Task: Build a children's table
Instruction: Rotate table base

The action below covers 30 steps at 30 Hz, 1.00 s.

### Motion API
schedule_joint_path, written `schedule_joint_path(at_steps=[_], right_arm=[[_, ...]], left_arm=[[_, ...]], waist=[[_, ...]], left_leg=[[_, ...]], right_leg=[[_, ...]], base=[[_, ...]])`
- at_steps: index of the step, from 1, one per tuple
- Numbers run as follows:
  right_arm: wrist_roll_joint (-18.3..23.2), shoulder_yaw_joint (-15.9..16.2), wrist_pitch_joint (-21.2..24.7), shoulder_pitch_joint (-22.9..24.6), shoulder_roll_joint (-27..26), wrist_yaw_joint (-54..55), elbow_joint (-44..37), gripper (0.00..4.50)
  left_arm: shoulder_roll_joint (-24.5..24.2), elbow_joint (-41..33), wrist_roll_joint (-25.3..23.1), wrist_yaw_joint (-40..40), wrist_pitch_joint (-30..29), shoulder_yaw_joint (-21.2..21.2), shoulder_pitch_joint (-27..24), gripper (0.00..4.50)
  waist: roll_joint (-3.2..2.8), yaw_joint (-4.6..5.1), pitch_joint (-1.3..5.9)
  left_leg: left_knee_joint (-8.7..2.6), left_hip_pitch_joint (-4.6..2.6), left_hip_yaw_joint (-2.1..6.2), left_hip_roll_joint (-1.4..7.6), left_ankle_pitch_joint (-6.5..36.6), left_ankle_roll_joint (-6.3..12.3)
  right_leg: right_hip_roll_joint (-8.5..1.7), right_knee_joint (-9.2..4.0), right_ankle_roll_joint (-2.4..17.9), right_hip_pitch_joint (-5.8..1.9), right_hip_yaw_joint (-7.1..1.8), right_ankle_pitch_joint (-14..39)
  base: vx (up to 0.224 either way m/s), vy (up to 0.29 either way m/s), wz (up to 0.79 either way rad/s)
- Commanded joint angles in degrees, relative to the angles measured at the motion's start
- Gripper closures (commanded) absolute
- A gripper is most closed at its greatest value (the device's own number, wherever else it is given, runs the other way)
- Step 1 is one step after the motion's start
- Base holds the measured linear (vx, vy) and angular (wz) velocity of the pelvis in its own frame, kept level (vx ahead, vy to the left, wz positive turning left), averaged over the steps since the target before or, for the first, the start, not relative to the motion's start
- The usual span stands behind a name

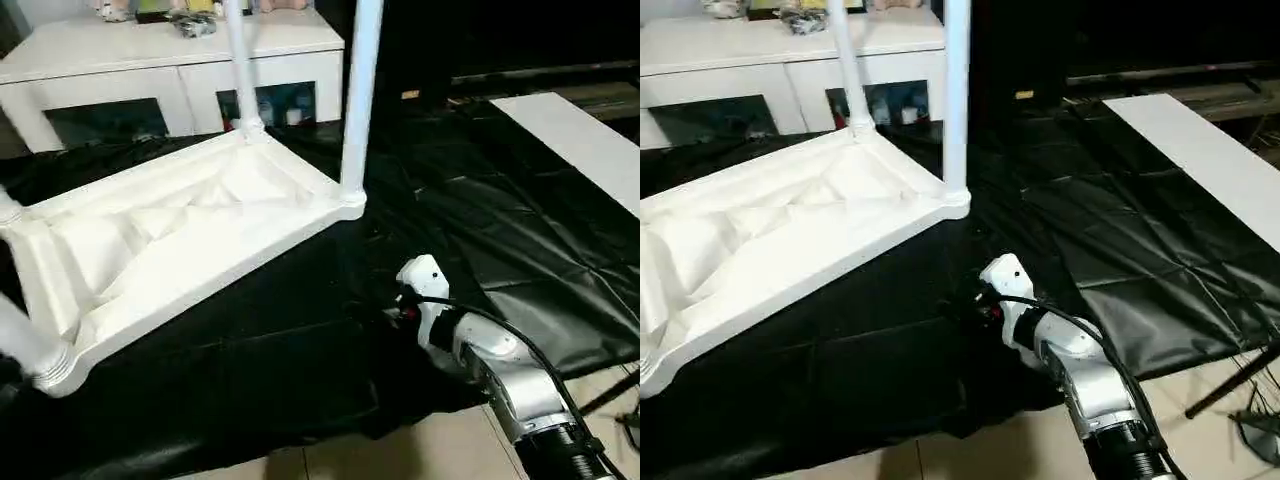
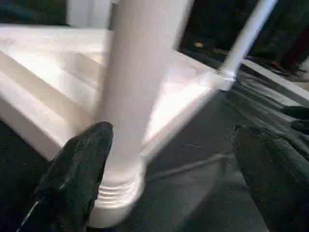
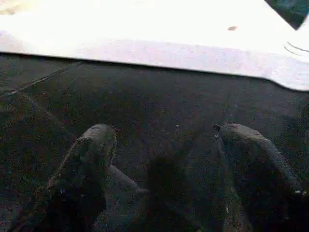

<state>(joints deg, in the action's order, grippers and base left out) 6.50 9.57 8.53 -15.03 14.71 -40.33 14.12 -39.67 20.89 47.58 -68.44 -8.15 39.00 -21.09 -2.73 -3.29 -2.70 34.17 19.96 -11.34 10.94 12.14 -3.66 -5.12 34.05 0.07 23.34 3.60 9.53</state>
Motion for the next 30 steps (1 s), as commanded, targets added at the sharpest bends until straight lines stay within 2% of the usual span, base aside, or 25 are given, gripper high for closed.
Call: schedule_joint_path(at_steps=[1, 2, 3, 4, 5, 6, 7, 10, 13, 15, 18, 19, 21, 22, 23, 26, 27, 28, 29, 30], right_arm=[[0.35, 0.06, -0.37, 0.2, -0.17, -0.14, -0.37, 0.79], [0.36, 0.07, -0.36, 0.16, -0.22, -0.13, -0.34, 0.79], [0.37, 0.08, -0.36, 0.13, -0.25, -0.13, -0.31, 0.79], [0.36, 0.2, -0.39, 0.03, -0.49, -0.07, -0.1, 0.79], [0.35, 0.24, -0.41, -0.01, -0.57, -0.06, -0.01, 0.79], [0.33, 0.32, -0.45, -0.06, -0.67, -0.07, 0.11, 0.79], [0.33, 0.32, -0.45, -0.06, -0.67, -0.07, 0.11, 0.79], [0.1, 0.61, -0.85, -0.35, -1.22, 0.12, 0.9, 0.79], [1.2, 0.51, -0.73, -0.47, -1.76, -1.07, 1.13, 0.79], [2.02, 0.82, -0.63, -0.36, -1.53, -3.01, 0.81, 0.79], [7.37, 4.09, 2.26, 2.25, 1.35, -14.49, -5.86, 0.79], [8.59, 4.87, 3.56, 2.8, 2.18, -16.81, -7.44, 0.79], [9.58, 5.88, 4.57, 3.38, 3.39, -19.46, -9.2, 0.79], [10.32, 6.39, 5.58, 3.67, 4.09, -21.01, -10.32, 0.79], [10.37, 6.19, 5.51, 3.31, 4.16, -21.64, -10.11, 0.79], [10.05, 5.52, 5.23, 2.49, 3.63, -20.99, -8.54, 0.79], [8.27, 5.32, 4.23, 1.13, 3.13, -19.31, -5.72, 0.79], [8.27, 5.32, 4.23, 1.13, 3.13, -19.31, -5.72, 0.79], [3.97, 5.25, 3.15, -1.04, 2.13, -13.65, -1.06, 0.79], [3.14, 5.33, 3.24, -1.5, 2.04, -12.24, -0.24, 0.79]], left_arm=[[-1.33, 1.06, -0.59, 0.49, 1.29, 1.68, 1.69, 0.08], [-1.52, 1.2, -0.92, 0.63, 1.66, 1.67, 2.46, 0.08], [-1.62, 1.22, -1.11, 0.74, 1.81, 1.62, 2.93, 0.08], [-1.59, 1.29, -1.88, 1.23, 2.7, 1.41, 5.24, 0.08], [-1.57, 1.54, -2.19, 1.36, 3.12, 1.36, 6.1, 0.08], [-1.56, 1.81, -2.2, 1.47, 3.24, 1.27, 7.06, 0.08], [-1.56, 1.81, -2.2, 1.47, 3.24, 1.27, 7.06, 0.08], [-1.63, 1.59, -2.47, 1.74, 3.42, -0.69, 11.28, 0.08], [-1.55, -2.41, -0.37, 1.18, -1.02, -2.86, 13.31, 0.08], [-1.37, -5.54, 0.79, 1.29, -4.0, -3.89, 13.27, 0.08], [-1.13, -10.02, 2.97, 0.89, -8.91, -5.9, 12.92, 0.08], [-1.09, -10.8, 3.26, 0.93, -9.67, -6.35, 12.85, 0.08], [-0.85, -12.21, 3.73, 0.92, -10.58, -7.14, 12.88, 0.08], [-0.69, -13.48, 4.28, 1.03, -11.64, -7.83, 12.95, 0.08], [-0.07, -16.62, 5.43, 1.57, -13.73, -9.04, 13.19, 0.08], [0.36, -18.98, 6.27, 1.82, -15.43, -10.16, 13.45, 0.08], [0.81, -22.05, 7.7, 1.58, -17.46, -12.14, 13.95, 0.08], [0.81, -22.05, 7.7, 1.58, -17.46, -12.14, 13.95, 0.08], [1.2, -25.07, 9.03, 1.67, -19.38, -14.09, 14.53, 0.08], [1.3, -25.75, 9.27, 1.77, -19.91, -14.4, 14.64, 0.08]], waist=[[-1.08, -0.09, 2.01], [-1.16, -0.25, 2.07], [-0.97, -0.29, 2.11], [-1.21, -0.36, 2.09], [-0.94, -0.32, 2.06], [-1.02, -0.45, 2.24], [-1.09, -0.43, 2.24], [-0.86, -0.3, 2.46], [-1.02, -0.32, 2.69], [-0.77, -0.23, 2.7], [-0.81, -0.38, 2.68], [-0.71, -0.49, 2.7], [-0.43, -0.51, 2.72], [-0.57, -0.64, 2.69], [-0.24, -0.59, 2.71], [-0.18, -0.58, 2.56], [-0.12, -0.59, 2.56], [-0.12, -0.5, 2.53], [-0.06, -0.36, 2.51], [-0.11, -0.28, 2.47]], left_leg=[[-5.98, -0.93, 1.32, 2.38, 26.18, -1.14], [-6.0, -0.96, 1.34, 2.47, 25.9, -1.33], [-5.99, -0.91, 1.31, 2.5, 25.64, -1.35], [-6.07, -0.93, 1.31, 2.54, 25.8, -1.61], [-6.09, -0.92, 1.28, 2.5, 25.94, -1.62], [-6.0, -1.11, 1.25, 2.45, 25.65, -1.91], [-6.07, -0.94, 1.32, 2.49, 25.53, -2.23], [-5.99, -0.98, 1.31, 2.38, 25.14, -2.38], [-5.83, -0.99, 1.17, 2.47, 24.13, -2.62], [-5.77, -0.78, 1.13, 2.48, 23.77, -2.23], [-5.6, -0.96, 0.96, 2.49, 23.62, -1.32], [-5.57, -0.7, 1.08, 2.49, 22.85, -0.55], [-5.61, -0.61, 1.07, 2.51, 22.19, -0.21], [-5.61, -0.56, 1.1, 2.52, 21.85, -0.28], [-5.6, -0.55, 1.08, 2.51, 21.94, -0.47], [-5.58, -0.62, 1.1, 2.47, 22.38, -1.16], [-5.56, -0.68, 1.09, 2.43, 22.42, -1.2], [-5.57, -0.71, 1.2, 2.38, 22.6, -1.68], [-5.57, -0.88, 1.18, 2.34, 22.5, -2.37], [-5.58, -1.0, 1.2, 2.2, 22.72, -2.72]], right_leg=[[-2.32, -4.83, 8.28, -1.06, -2.54, 25.83], [-2.4, -4.7, 8.75, -1.11, -2.57, 24.84], [-2.42, -4.63, 9.01, -1.17, -2.58, 24.2], [-2.37, -4.45, 9.36, -1.15, -2.57, 23.42], [-2.32, -4.55, 9.36, -1.19, -2.53, 23.44], [-2.38, -4.43, 9.57, -1.17, -2.58, 22.51], [-2.45, -4.21, 9.88, -1.34, -2.56, 21.58], [-2.47, -4.09, 10.05, -1.54, -2.52, 20.63], [-2.54, -3.56, 11.37, -1.64, -2.55, 18.09], [-2.48, -3.46, 11.83, -1.86, -2.48, 17.55], [-2.23, -3.6, 11.83, -1.75, -2.48, 17.41], [-2.22, -3.47, 11.92, -2.04, -2.49, 16.32], [-2.17, -3.47, 11.85, -2.15, -2.42, 16.22], [-2.32, -3.55, 11.79, -2.05, -2.46, 16.6], [-2.29, -3.52, 11.79, -2.13, -2.43, 17.24], [-2.49, -3.79, 11.48, -1.83, -2.51, 20.07], [-2.51, -3.93, 11.18, -1.8, -2.53, 20.74], [-2.57, -3.93, 11.05, -1.69, -2.52, 21.97], [-2.61, -4.09, 10.91, -1.42, -2.59, 22.51], [-2.53, -4.13, 10.9, -1.35, -2.54, 23.05]], base=[[0.0, 0.0, 0.0], [0.0, 0.0, 0.0], [0.0, 0.0, 0.0], [0.0, 0.0, 0.0], [0.0, 0.0, 0.0], [0.0, 0.0, 0.0], [0.0, 0.0, 0.0], [0.0, 0.0, 0.0], [0.0, 0.0, 0.0], [0.0, 0.0, 0.0], [0.0, 0.0, 0.0], [0.0, 0.0, 0.0], [0.0, 0.0, 0.0], [0.0, 0.0, 0.0], [0.0, 0.0, 0.0], [0.0, 0.0, 0.0], [0.0, 0.0, 0.0], [0.0, 0.0, 0.0], [0.0, 0.0, 0.0], [0.0, 0.0, 0.0]])
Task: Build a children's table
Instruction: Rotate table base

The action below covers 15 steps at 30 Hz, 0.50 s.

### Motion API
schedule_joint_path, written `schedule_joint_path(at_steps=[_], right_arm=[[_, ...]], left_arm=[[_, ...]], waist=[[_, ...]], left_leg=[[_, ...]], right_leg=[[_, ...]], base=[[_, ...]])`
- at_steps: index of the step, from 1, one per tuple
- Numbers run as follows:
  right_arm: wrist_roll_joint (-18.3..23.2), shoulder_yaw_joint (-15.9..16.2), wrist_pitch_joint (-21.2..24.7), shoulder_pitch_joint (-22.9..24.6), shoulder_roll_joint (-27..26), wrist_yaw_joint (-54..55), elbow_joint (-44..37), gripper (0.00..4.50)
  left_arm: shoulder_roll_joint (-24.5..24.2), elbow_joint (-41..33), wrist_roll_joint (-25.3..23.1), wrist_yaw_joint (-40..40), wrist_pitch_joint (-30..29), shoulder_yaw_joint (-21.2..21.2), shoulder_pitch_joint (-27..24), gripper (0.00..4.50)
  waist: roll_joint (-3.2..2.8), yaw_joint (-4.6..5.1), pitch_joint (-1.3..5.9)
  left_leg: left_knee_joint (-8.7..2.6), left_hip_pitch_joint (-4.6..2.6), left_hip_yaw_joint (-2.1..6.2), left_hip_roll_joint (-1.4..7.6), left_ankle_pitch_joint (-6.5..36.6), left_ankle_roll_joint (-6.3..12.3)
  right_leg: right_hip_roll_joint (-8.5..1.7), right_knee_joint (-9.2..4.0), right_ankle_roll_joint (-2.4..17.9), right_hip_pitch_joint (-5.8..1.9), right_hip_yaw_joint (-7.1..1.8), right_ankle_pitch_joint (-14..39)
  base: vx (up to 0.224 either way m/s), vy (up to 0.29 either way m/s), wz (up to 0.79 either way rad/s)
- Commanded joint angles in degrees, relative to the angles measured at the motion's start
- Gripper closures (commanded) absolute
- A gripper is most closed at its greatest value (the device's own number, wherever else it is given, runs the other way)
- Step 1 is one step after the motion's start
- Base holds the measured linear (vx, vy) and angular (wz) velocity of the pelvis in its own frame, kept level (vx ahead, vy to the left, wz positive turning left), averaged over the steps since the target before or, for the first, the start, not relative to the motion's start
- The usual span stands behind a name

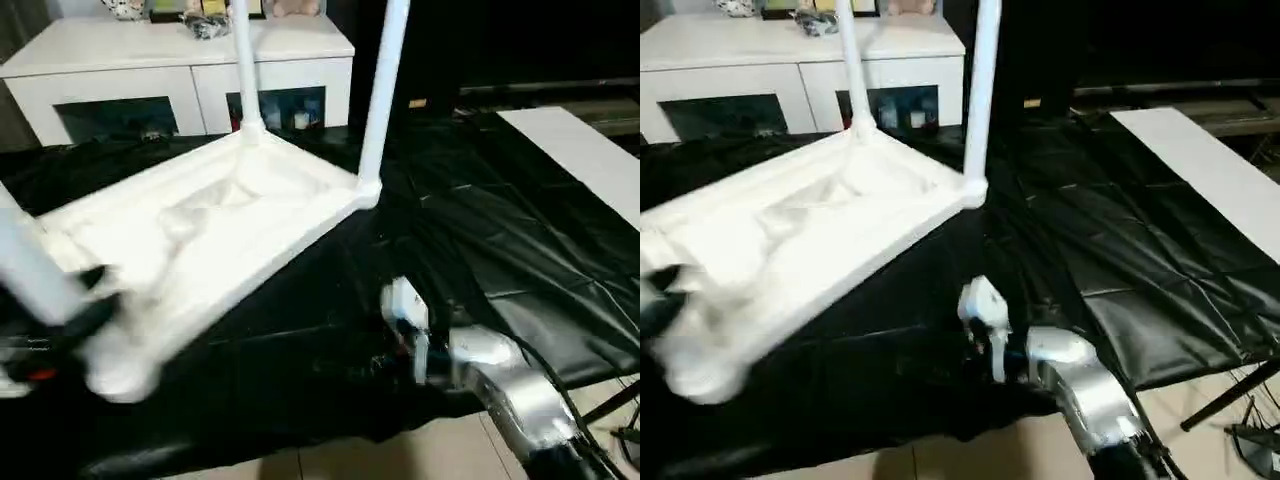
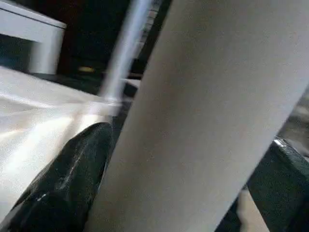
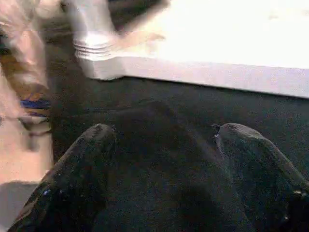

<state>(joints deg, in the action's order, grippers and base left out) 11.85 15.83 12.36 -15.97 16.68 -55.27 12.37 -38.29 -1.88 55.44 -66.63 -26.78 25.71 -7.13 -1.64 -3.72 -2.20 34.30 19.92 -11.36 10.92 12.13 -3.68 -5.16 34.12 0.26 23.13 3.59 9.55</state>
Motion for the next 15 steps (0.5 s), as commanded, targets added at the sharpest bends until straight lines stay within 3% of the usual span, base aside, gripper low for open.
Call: schedule_joint_path(at_steps=[1, 3, 5, 7, 8, 11, 12, 14, 15], right_arm=[[-4.79, -1.07, -1.66, -2.09, -0.33, 7.04, 4.77, 0.79], [-7.44, -2.24, -2.32, -5.38, -1.3, 15.08, 10.9, 0.79], [-7.89, -3.42, -2.79, -7.59, -2.12, 18.9, 14.41, 0.79], [-7.08, -4.34, -3.87, -9.64, -3.06, 19.41, 17.55, 0.79], [-6.95, -4.45, -4.1, -9.97, -3.21, 19.35, 18.09, 0.79], [-6.4, -4.89, -6.11, -12.46, -4.67, 18.31, 22.27, 0.79], [-7.18, -4.76, -8.59, -15.22, -6.01, 18.91, 27.2, 0.79], [-7.61, -4.8, -9.49, -16.18, -6.48, 19.3, 29.04, 0.79], [-8.21, -4.71, -10.44, -17.38, -7.02, 19.97, 31.06, 0.79]], left_arm=[[0.07, -4.11, 1.8, -0.2, -2.0, -2.18, 1.16, 0.08], [0.29, -7.13, 2.62, -0.37, -4.01, -5.15, 2.67, 0.08], [0.55, -9.35, 2.84, -0.32, -5.47, -7.78, 4.33, 0.08], [1.45, -11.04, 2.49, -0.44, -6.67, -11.12, 6.83, 0.08], [1.62, -11.3, 2.37, -0.44, -6.83, -11.67, 7.25, 0.08], [3.42, -12.33, 0.78, -0.51, -7.48, -16.11, 11.05, 0.08], [5.84, -11.75, -1.29, -0.67, -7.26, -20.01, 15.11, 0.08], [6.48, -11.5, -1.86, -0.58, -7.22, -21.12, 16.28, 0.08], [7.68, -10.9, -2.5, -0.76, -7.11, -22.67, 18.03, 0.08]], waist=[[-0.79, 0.15, 2.01], [-0.87, 0.48, 2.04], [-0.93, 0.57, 2.22], [-0.5, 0.61, 2.45], [-0.73, 0.58, 2.53], [-0.55, 0.64, 2.8], [-0.21, 0.67, 2.92], [-0.37, 0.6, 3.16], [-0.32, 0.76, 3.06]], left_leg=[[-5.55, -1.11, 1.08, 2.14, 22.62, -2.79], [-5.6, -0.97, 1.24, 1.94, 22.05, -3.44], [-5.4, -1.29, 1.08, 1.83, 21.3, -3.66], [-5.33, -0.78, 1.07, 1.81, 19.26, -2.86], [-5.23, -0.83, 1.04, 1.77, 18.29, -2.53], [-4.93, -0.44, 0.85, 1.77, 14.59, -1.66], [-4.78, -0.24, 0.8, 1.81, 12.97, -1.26], [-4.4, -0.5, 0.6, 1.7, 11.05, -1.06], [-4.42, -0.11, 0.65, 1.66, 10.45, -0.93]], right_leg=[[-2.39, -4.36, 10.39, -1.16, -2.6, 23.04], [-2.41, -4.25, 10.03, -1.25, -2.53, 23.53], [-2.2, -4.09, 10.01, -1.12, -2.59, 21.91], [-2.19, -3.69, 10.43, -1.75, -2.58, 19.16], [-2.15, -3.56, 10.85, -1.72, -2.52, 18.04], [-2.16, -3.01, 12.26, -2.18, -2.46, 13.85], [-2.25, -2.73, 12.78, -2.29, -2.48, 12.22], [-2.3, -2.56, 13.88, -2.26, -2.45, 9.9], [-2.24, -2.35, 14.18, -2.45, -2.45, 9.07]], base=[[0.0, 0.0, 0.0], [0.0, 0.0, 0.0], [0.0, 0.0, 0.0], [0.0, 0.0, 0.0], [0.0, 0.0, 0.0], [0.0, 0.0, 0.0], [0.0, 0.0, 0.0], [0.0, 0.0, 0.0], [0.0, 0.0, 0.0]])
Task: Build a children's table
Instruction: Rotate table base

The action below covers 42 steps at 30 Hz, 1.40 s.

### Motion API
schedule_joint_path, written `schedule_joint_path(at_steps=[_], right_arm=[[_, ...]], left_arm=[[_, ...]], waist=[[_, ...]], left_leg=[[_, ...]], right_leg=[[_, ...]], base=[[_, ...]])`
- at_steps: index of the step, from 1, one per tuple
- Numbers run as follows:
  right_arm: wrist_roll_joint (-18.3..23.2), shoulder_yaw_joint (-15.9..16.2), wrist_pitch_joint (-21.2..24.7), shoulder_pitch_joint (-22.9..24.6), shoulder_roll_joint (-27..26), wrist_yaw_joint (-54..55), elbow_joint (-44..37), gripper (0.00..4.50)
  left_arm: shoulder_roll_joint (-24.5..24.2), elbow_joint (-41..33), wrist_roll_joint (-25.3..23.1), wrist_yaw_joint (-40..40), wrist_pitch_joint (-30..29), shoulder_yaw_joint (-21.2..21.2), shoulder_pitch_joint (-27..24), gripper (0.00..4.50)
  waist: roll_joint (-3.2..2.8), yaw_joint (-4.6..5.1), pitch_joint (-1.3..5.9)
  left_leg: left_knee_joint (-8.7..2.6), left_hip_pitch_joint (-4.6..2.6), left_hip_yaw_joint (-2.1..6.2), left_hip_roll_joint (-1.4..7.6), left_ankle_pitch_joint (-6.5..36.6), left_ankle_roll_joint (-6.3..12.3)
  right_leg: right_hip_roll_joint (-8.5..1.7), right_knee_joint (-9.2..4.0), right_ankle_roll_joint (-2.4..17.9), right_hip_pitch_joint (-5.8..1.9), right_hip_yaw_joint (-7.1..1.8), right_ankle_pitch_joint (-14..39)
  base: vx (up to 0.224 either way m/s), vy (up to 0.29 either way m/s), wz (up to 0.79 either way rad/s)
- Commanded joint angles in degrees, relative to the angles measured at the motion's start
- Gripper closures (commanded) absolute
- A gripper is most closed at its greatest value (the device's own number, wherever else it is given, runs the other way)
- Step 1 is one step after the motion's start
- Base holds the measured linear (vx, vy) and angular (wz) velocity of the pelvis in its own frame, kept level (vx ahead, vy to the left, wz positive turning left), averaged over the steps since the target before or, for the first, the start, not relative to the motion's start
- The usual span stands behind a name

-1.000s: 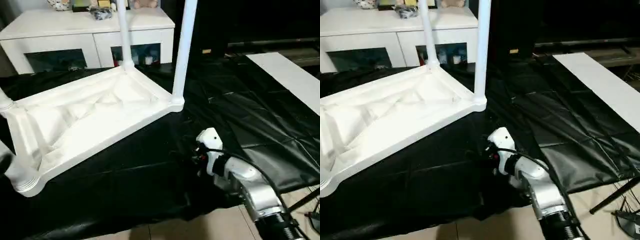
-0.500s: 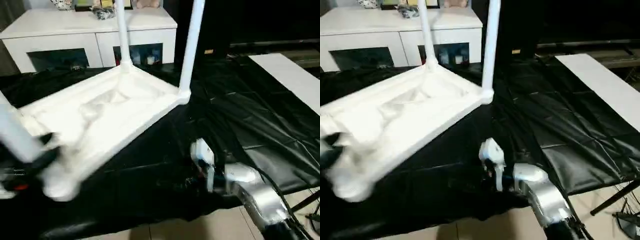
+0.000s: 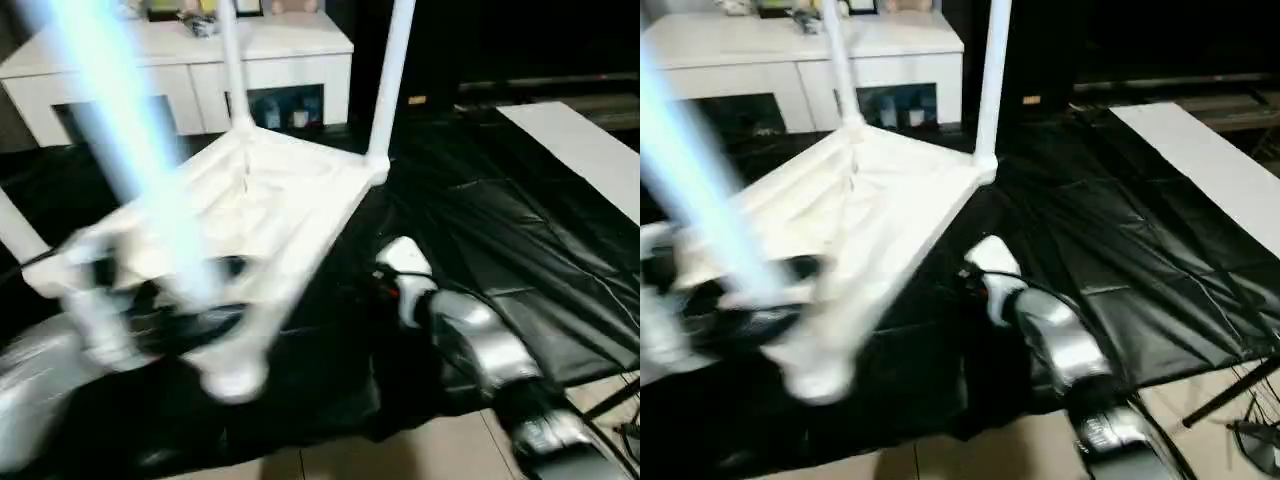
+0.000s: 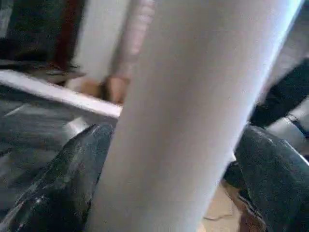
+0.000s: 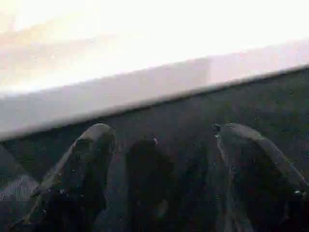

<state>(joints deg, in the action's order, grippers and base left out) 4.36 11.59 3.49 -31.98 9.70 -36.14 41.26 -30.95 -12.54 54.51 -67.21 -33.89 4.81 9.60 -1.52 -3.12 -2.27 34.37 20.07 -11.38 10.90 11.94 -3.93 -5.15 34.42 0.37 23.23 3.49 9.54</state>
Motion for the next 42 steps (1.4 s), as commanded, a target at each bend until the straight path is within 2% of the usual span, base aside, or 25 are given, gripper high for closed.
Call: schedule_joint_path(at_steps=[1, 2, 3, 6, 9, 10, 11, 12, 14, 16, 17, 19, 25, 26, 29, 32, 34, 35, 36, 37, 38, 39, 40, 41, 42], right_arm=[[-0.93, -0.63, -2.16, -2.57, -0.81, 1.27, 4.06, 0.79], [-1.08, -0.74, -2.55, -3.48, -1.39, 1.58, 5.46, 0.79], [-1.08, -0.74, -2.55, -3.48, -1.39, 1.58, 5.46, 0.79], [-2.46, 0.5, -3.54, -5.51, -3.26, 1.16, 9.14, 0.79], [-2.83, 1.26, -3.94, -5.62, -4.1, 0.36, 9.8, 0.79], [-2.83, 1.44, -5.17, -5.74, -4.84, -0.6, 11.15, 0.79], [-2.83, 1.44, -5.17, -5.74, -4.84, -0.6, 11.15, 0.79], [-2.75, 1.5, -5.72, -5.55, -5.11, -1.2, 11.5, 0.79], [-2.7, 1.81, -6.65, -4.73, -5.44, -2.41, 11.55, 0.79], [-2.66, 1.93, -7.22, -4.14, -5.62, -3.3, 11.42, 0.79], [-2.97, 1.85, -8.01, -3.71, -5.89, -3.92, 11.62, 0.79], [-3.15, 1.71, -8.51, -3.3, -6.05, -3.91, 11.51, 0.79], [-2.84, 1.22, -8.99, -2.8, -6.31, -4.37, 11.25, 0.79], [-3.22, 0.66, -9.62, -2.81, -6.17, -3.65, 11.6, 0.79], [-3.42, 0.22, -10.0, -2.87, -6.03, -2.92, 11.82, 0.79], [-3.72, -1.58, -11.42, -3.46, -5.37, 0.48, 12.7, 0.79], [-3.67, -1.79, -11.5, -3.54, -5.28, 0.77, 12.76, 0.79], [-2.83, -4.12, -12.09, -4.33, -4.32, 3.54, 13.15, 0.79], [-2.83, -4.12, -12.09, -4.33, -4.32, 3.54, 13.15, 0.79], [-2.28, -5.36, -12.29, -4.69, -3.79, 4.81, 13.14, 0.79], [-1.53, -6.83, -12.49, -5.06, -3.19, 6.24, 12.97, 0.79], [-0.92, -7.98, -12.75, -5.3, -2.72, 7.27, 12.74, 0.79], [-0.43, -8.92, -12.95, -5.46, -2.33, 8.17, 12.47, 0.79], [0.03, -9.94, -13.18, -5.58, -1.92, 9.06, 12.2, 0.79], [0.07, -10.05, -13.21, -5.59, -1.87, 9.15, 12.17, 0.79]], left_arm=[[1.8, 0.99, -3.19, -0.13, 0.93, -3.61, 3.36, 0.08], [2.99, 2.02, -4.31, -0.24, 1.53, -5.07, 5.01, 0.08], [2.99, 2.02, -4.31, -0.24, 1.53, -5.07, 5.01, 0.08], [7.89, 5.97, -8.39, -0.36, 4.29, -10.09, 10.89, 0.08], [10.28, 7.69, -9.94, -0.58, 5.46, -12.4, 13.53, 0.08], [12.6, 9.22, -11.1, -0.8, 6.36, -13.96, 15.56, 0.08], [12.6, 9.22, -11.1, -0.8, 6.36, -13.96, 15.56, 0.08], [13.77, 9.89, -11.63, -0.87, 6.87, -14.67, 16.42, 0.08], [16.08, 11.53, -12.85, -0.83, 8.17, -15.97, 17.88, 0.08], [17.34, 12.7, -13.8, -0.8, 9.1, -16.66, 18.66, 0.08], [18.8, 14.61, -15.43, -0.63, 10.85, -17.21, 19.58, 0.08], [20.36, 17.65, -17.85, 0.51, 13.7, -17.45, 20.75, 0.08], [22.29, 25.73, -23.8, 4.56, 20.74, -16.81, 23.37, 0.08], [22.81, 30.28, -27.44, 8.82, 23.63, -16.09, 24.92, 0.08], [22.9, 32.41, -29.54, 11.28, 25.41, -15.82, 25.59, 0.08], [22.82, 37.8, -34.15, 16.84, 29.43, -14.78, 27.18, 0.08], [22.79, 38.22, -34.5, 17.28, 29.82, -14.68, 27.3, 0.08], [22.05, 41.62, -37.07, 20.02, 33.03, -13.84, 28.22, 0.08], [22.05, 41.62, -37.07, 20.02, 33.03, -13.84, 28.22, 0.08], [21.61, 43.15, -37.85, 20.62, 34.35, -13.35, 28.57, 0.08], [20.91, 43.96, -38.29, 20.39, 35.46, -12.96, 28.6, 0.08], [20.35, 44.51, -38.59, 20.35, 36.2, -12.67, 28.57, 0.08], [19.86, 44.79, -38.78, 20.33, 36.52, -12.49, 28.49, 0.08], [19.31, 45.04, -39.0, 20.06, 37.05, -12.42, 28.35, 0.08], [19.25, 45.08, -39.04, 20.05, 37.12, -12.41, 28.34, 0.08]], waist=[[-0.32, 0.2, 3.16], [-0.31, 0.1, 3.23], [-0.07, 0.19, 3.17], [-0.25, 0.11, 3.17], [-0.22, 0.09, 3.2], [-0.07, 0.2, 3.24], [-0.15, 0.33, 3.27], [-0.23, 0.5, 3.26], [-0.1, 0.94, 3.24], [-0.31, 1.21, 3.2], [-0.64, 1.13, 3.23], [-0.28, 1.38, 3.28], [-0.34, 1.58, 3.38], [-0.75, 1.71, 3.18], [-0.55, 1.74, 3.24], [-0.48, 1.76, 3.14], [-0.34, 1.7, 3.07], [0.11, 1.7, 2.97], [-0.17, 1.44, 3.03], [-0.16, 1.47, 3.0], [0.05, 1.7, 2.76], [0.02, 1.78, 2.83], [0.07, 2.12, 2.72], [0.14, 2.37, 2.92], [0.04, 2.31, 3.06]], left_leg=[[-4.49, -0.27, 0.7, 1.71, 10.41, -0.49], [-4.3, -0.48, 0.56, 1.64, 10.36, -0.38], [-4.37, -0.22, 0.59, 1.7, 10.22, -0.19], [-4.28, -0.44, 0.55, 1.68, 10.6, -0.19], [-4.29, -0.18, 0.66, 1.7, 10.92, -0.28], [-4.26, -0.06, 0.71, 1.7, 10.8, -0.1], [-4.17, -0.16, 0.64, 1.71, 10.89, 0.02], [-4.24, 0.16, 0.8, 1.72, 10.81, 0.13], [-4.2, 0.17, 0.8, 1.73, 11.36, 0.45], [-4.24, 0.37, 0.9, 1.74, 11.96, 0.61], [-4.19, 0.19, 0.88, 1.76, 12.32, 0.77], [-4.22, 0.24, 0.95, 1.77, 12.27, 1.13], [-4.1, 0.11, 0.89, 1.92, 12.69, 2.27], [-4.27, 0.18, 0.93, 1.96, 13.76, 2.19], [-4.29, 0.07, 1.04, 1.96, 14.91, 1.96], [-4.35, -0.11, 1.14, 1.91, 16.12, 1.84], [-4.37, -0.16, 1.14, 1.86, 16.83, 1.62], [-4.4, -0.12, 1.11, 1.82, 17.08, 1.75], [-4.39, -0.35, 1.16, 1.87, 17.02, 1.6], [-4.45, -0.27, 1.18, 1.88, 17.17, 1.58], [-4.57, 0.0, 1.3, 1.7, 18.37, 1.59], [-4.61, 0.11, 1.46, 1.61, 18.53, 1.42], [-4.67, 0.39, 1.59, 1.41, 18.78, 1.29], [-4.59, 0.32, 1.76, 1.39, 18.72, 1.11], [-4.56, 0.27, 1.83, 1.42, 18.08, 1.15]], right_leg=[[-2.33, -2.73, 14.15, -2.63, -2.27, 9.3], [-2.33, -2.7, 14.45, -2.6, -2.34, 8.94], [-2.39, -2.74, 14.4, -2.76, -2.36, 9.01], [-2.26, -2.89, 14.17, -2.68, -2.3, 10.13], [-2.39, -2.83, 14.03, -2.98, -2.25, 10.17], [-2.45, -2.87, 14.0, -3.1, -2.23, 10.26], [-2.56, -2.96, 14.3, -3.02, -2.29, 10.25], [-2.57, -2.84, 14.5, -3.32, -2.21, 10.05], [-2.55, -3.09, 14.48, -3.27, -2.14, 10.84], [-2.6, -3.19, 14.56, -3.46, -2.08, 11.6], [-2.62, -3.3, 14.5, -3.32, -2.08, 12.26], [-2.46, -3.35, 14.78, -3.39, -2.03, 11.46], [-2.49, -3.42, 15.8, -3.33, -1.96, 10.4], [-2.37, -3.56, 15.84, -3.27, -1.86, 10.95], [-2.57, -3.57, 15.57, -3.37, -1.9, 11.98], [-2.71, -4.11, 14.6, -3.1, -1.9, 15.38], [-2.81, -4.32, 14.1, -3.0, -1.92, 17.36], [-2.78, -4.56, 13.44, -2.88, -1.95, 19.08], [-2.87, -4.62, 12.98, -2.72, -1.98, 19.86], [-2.81, -4.57, 12.81, -2.77, -1.94, 19.87], [-2.65, -4.75, 11.48, -2.83, -1.76, 21.98], [-2.71, -4.68, 10.82, -3.04, -1.64, 23.02], [-2.8, -5.05, 9.22, -3.05, -1.5, 25.87], [-2.93, -5.26, 8.25, -2.92, -1.35, 27.89], [-3.02, -5.24, 8.19, -2.87, -1.4, 27.64]], base=[[0.0, 0.0, 0.0], [0.0, 0.0, 0.0], [0.0, 0.0, 0.0], [0.0, 0.0, 0.0], [0.0, 0.0, 0.0], [0.0, 0.0, 0.0], [0.0, 0.0, 0.0], [0.0, 0.0, 0.0], [0.0, 0.0, 0.0], [0.0, 0.0, 0.0], [0.0, 0.0, 0.0], [0.0, 0.0, 0.0], [0.0, 0.0, 0.0], [0.0, 0.0, 0.0], [0.0, 0.0, 0.0], [0.0, 0.0, 0.0], [0.0, 0.0, 0.0], [0.0, 0.0, 0.0], [0.0, 0.0, 0.0], [0.0, 0.0, 0.0], [0.0, 0.0, 0.0], [0.0, 0.0, 0.0], [0.0, 0.0, 0.0], [0.0, 0.0, 0.0], [0.0, 0.0, 0.0]])
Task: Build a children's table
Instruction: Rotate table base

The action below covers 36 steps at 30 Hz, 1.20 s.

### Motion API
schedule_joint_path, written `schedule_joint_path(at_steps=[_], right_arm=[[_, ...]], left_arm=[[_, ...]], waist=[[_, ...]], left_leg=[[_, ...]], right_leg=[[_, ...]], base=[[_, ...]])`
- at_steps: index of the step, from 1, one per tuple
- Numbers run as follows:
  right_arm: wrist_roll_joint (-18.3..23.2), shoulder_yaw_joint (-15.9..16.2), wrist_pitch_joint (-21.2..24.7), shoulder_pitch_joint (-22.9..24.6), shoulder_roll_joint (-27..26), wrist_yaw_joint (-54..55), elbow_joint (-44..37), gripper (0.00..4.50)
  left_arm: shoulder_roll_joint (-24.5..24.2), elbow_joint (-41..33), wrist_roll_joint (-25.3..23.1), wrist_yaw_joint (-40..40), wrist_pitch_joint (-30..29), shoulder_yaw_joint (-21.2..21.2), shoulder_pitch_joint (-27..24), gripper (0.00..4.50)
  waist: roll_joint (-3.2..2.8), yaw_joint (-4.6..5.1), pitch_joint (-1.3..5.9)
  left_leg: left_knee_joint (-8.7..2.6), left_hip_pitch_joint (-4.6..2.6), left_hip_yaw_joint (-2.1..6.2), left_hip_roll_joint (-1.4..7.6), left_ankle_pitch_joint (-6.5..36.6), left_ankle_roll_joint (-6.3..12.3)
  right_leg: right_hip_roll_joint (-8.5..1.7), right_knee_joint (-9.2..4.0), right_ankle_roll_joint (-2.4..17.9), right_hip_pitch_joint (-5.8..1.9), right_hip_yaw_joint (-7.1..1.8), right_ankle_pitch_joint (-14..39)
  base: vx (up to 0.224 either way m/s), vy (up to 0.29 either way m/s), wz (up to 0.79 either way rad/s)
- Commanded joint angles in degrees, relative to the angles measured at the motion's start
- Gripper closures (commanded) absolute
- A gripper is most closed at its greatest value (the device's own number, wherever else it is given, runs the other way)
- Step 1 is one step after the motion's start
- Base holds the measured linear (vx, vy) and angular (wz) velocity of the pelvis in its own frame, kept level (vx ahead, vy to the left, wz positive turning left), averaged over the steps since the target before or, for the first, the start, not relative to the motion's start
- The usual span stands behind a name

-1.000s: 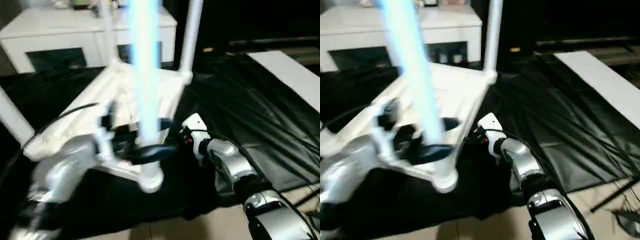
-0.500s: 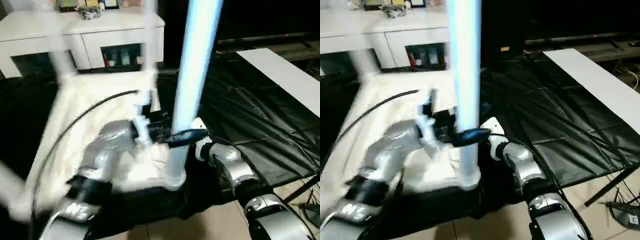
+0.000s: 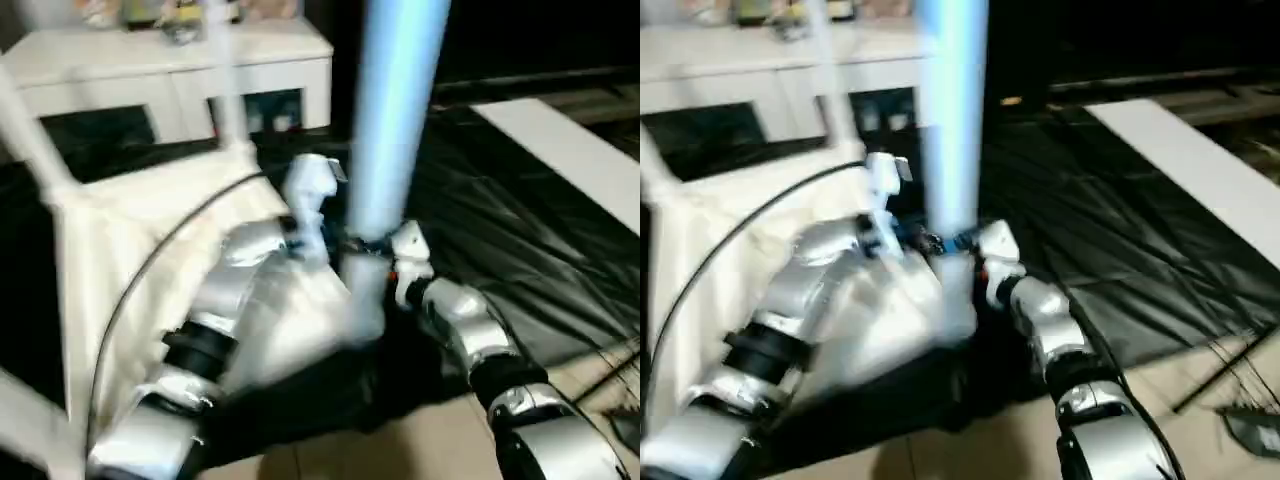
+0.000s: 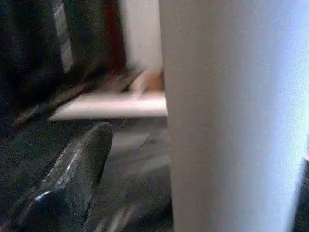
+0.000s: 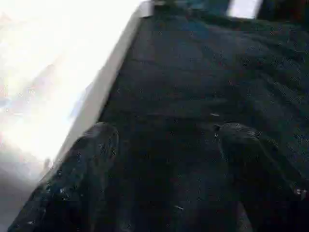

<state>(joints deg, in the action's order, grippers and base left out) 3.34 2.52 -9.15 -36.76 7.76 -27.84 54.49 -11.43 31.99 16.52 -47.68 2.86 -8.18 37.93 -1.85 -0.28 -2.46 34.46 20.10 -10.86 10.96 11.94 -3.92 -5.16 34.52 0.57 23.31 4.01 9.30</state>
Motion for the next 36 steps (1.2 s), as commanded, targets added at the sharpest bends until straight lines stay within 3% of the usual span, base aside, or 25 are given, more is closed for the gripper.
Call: schedule_joint_path(at_steps=[1, 2, 3, 6, 8, 12, 14, 15, 16, 17, 19, 23, 24, 25, 26, 33, 34, 36], right_arm=[[1.5, -2.37, -1.1, -0.94, 0.76, 1.91, -1.36, 0.79], [2.04, -3.29, -1.15, -0.95, 1.2, 2.13, -1.67, 0.79], [2.59, -4.04, -0.99, -0.9, 1.6, 2.06, -2.04, 0.79], [3.51, -5.16, -0.33, -0.3, 2.47, 0.9, -3.24, 0.79], [3.9, -5.07, -0.02, 1.1, 3.6, -1.42, -5.12, 0.79], [4.25, -4.61, 0.75, 3.11, 5.0, -3.96, -7.65, 0.79], [3.91, -3.15, 2.14, 5.32, 6.79, -7.85, -11.12, 0.79], [3.9, -3.1, 2.2, 5.4, 6.86, -7.98, -11.25, 0.79], [3.57, -1.72, 3.9, 7.31, 8.61, -11.14, -14.64, 0.79], [3.51, -1.43, 4.28, 7.71, 8.99, -11.8, -15.37, 0.79], [3.32, -0.07, 6.33, 9.68, 11.02, -14.54, -19.09, 0.79], [3.06, 3.25, 10.59, 13.57, 15.3, -20.98, -26.65, 0.79], [2.95, 4.12, 11.6, 14.39, 16.21, -22.62, -28.49, 0.79], [2.95, 4.12, 11.6, 14.39, 16.21, -22.62, -28.49, 0.79], [2.84, 5.01, 13.54, 15.36, 17.23, -23.91, -31.26, 0.79], [2.33, 5.69, 17.19, 16.26, 18.31, -23.47, -35.15, 0.79], [2.35, 5.73, 17.64, 16.28, 18.35, -23.42, -35.54, 0.79], [2.08, 5.75, 17.73, 16.11, 18.31, -23.08, -35.46, 0.79]], left_arm=[[-1.12, 1.38, -2.02, 1.34, 1.37, 0.67, -0.05, 0.08], [-1.65, 1.84, -2.48, 1.79, 1.84, 0.78, -0.11, 0.08], [-2.03, 1.96, -2.51, 1.87, 1.85, 0.97, -0.25, 0.08], [-2.33, 1.45, -1.65, 1.19, 1.93, 1.69, -0.79, 0.08], [-2.19, -0.81, 0.67, -0.77, 0.18, 2.56, -1.93, 0.08], [-3.42, -4.15, 1.19, -3.91, -3.99, 1.32, -4.33, 0.08], [-4.95, -5.46, -3.9, 0.59, -6.08, -0.86, -6.58, 0.08], [-5.0, -5.5, -4.1, 0.77, -6.1, -0.93, -6.66, 0.08], [-6.22, -6.71, -8.93, 4.65, -7.58, -3.08, -8.64, 0.08], [-6.47, -6.99, -9.95, 5.46, -7.89, -3.55, -9.06, 0.08], [-6.52, -9.37, -9.5, 5.21, -9.04, -3.68, -11.25, 0.08], [-7.02, -15.58, -7.7, 4.38, -17.1, -4.53, -14.84, 0.08], [-7.22, -17.14, -7.44, 4.46, -19.5, -4.9, -15.43, 0.34], [-7.22, -17.14, -7.44, 4.46, -19.5, -4.9, -15.43, 0.43], [-6.93, -19.67, -7.51, 6.04, -23.44, -4.93, -16.13, 0.43], [-6.43, -24.56, -8.75, 8.65, -31.06, -5.43, -17.26, 0.91], [-6.63, -25.07, -9.16, 9.01, -32.11, -5.73, -17.29, 1.0], [-6.98, -25.25, -9.85, 9.01, -32.53, -6.33, -17.22, 1.12]], waist=[[0.34, -0.79, 3.38], [0.16, -1.03, 3.51], [0.18, -1.13, 3.5], [0.25, -1.53, 3.73], [0.25, -2.02, 4.04], [0.04, -2.63, 4.21], [0.02, -2.88, 4.25], [0.1, -2.82, 4.12], [0.28, -2.98, 4.0], [0.27, -3.17, 3.93], [0.36, -3.31, 3.86], [0.44, -3.62, 3.37], [0.36, -3.48, 3.24], [0.45, -3.62, 3.19], [0.46, -3.37, 3.16], [0.7, -3.06, 3.13], [0.57, -3.1, 3.36], [0.54, -3.1, 3.31]], left_leg=[[-4.51, -0.05, 1.17, 1.52, 16.62, 1.42], [-4.39, -0.41, 0.92, 1.71, 15.54, 1.57], [-4.43, -0.01, 0.85, 1.71, 14.58, 2.13], [-4.33, 0.4, 0.82, 1.78, 11.92, 3.02], [-3.94, 0.63, 0.64, 1.83, 7.95, 4.58], [-3.58, 0.44, 0.25, 1.92, 5.78, 6.7], [-3.47, 0.42, 0.23, 2.01, 5.1, 7.29], [-3.47, 0.54, 0.13, 1.95, 5.41, 7.57], [-3.54, 0.56, 0.21, 2.11, 6.09, 7.68], [-3.62, 0.53, 0.36, 2.23, 6.77, 7.66], [-3.76, 0.42, 0.32, 2.13, 7.4, 6.94], [-4.2, 0.26, 0.33, 2.32, 11.13, 4.88], [-4.34, 0.32, 0.33, 2.29, 11.78, 4.52], [-4.36, 0.3, 0.39, 2.32, 12.47, 4.26], [-4.42, 0.42, 0.47, 2.1, 12.97, 4.06], [-4.36, 0.68, 0.65, 1.96, 12.07, 3.8], [-4.22, 0.6, 0.66, 2.01, 10.59, 4.06], [-4.2, 0.63, 0.6, 2.0, 10.34, 4.31]], right_leg=[[-3.07, -5.35, 8.97, -2.56, -2.12, 25.76], [-2.91, -5.0, 10.86, -2.2, -2.31, 21.32], [-2.76, -4.55, 12.23, -2.52, -2.25, 18.09], [-2.84, -3.92, 13.42, -2.84, -2.14, 13.6], [-2.87, -3.1, 15.25, -3.06, -2.19, 6.92], [-2.61, -2.48, 17.1, -2.88, -2.14, 1.84], [-2.56, -2.37, 17.41, -2.84, -2.08, 0.4], [-2.46, -2.51, 17.29, -2.83, -2.07, 0.79], [-2.56, -2.67, 16.52, -2.93, -2.1, 1.96], [-2.65, -2.83, 15.34, -3.0, -2.13, 3.31], [-2.75, -3.24, 14.55, -2.86, -2.22, 6.32], [-2.77, -3.93, 13.55, -2.51, -2.34, 12.3], [-2.75, -4.0, 13.37, -2.55, -2.35, 13.37], [-2.8, -4.26, 12.66, -2.49, -2.38, 14.8], [-2.78, -4.44, 12.13, -2.45, -2.31, 16.47], [-2.7, -4.84, 9.94, -2.35, -2.24, 19.7], [-2.63, -4.52, 10.53, -2.34, -2.3, 16.57], [-2.59, -4.5, 11.05, -2.33, -2.26, 15.56]], base=[[0.0, 0.0, 0.0], [0.0, 0.0, 0.0], [0.0, 0.0, 0.0], [0.0, 0.0, 0.0], [0.0, 0.0, 0.0], [0.0, 0.0, 0.0], [0.0, 0.0, 0.0], [0.0, 0.0, 0.0], [0.0, 0.0, 0.0], [0.0, 0.0, 0.0], [0.0, 0.0, 0.0], [0.0, 0.0, 0.0], [0.0, 0.0, 0.0], [0.0, 0.0, 0.0], [0.0, 0.0, 0.0], [0.0, 0.0, 0.0], [0.0, 0.0, 0.0], [0.0, 0.0, 0.0]])
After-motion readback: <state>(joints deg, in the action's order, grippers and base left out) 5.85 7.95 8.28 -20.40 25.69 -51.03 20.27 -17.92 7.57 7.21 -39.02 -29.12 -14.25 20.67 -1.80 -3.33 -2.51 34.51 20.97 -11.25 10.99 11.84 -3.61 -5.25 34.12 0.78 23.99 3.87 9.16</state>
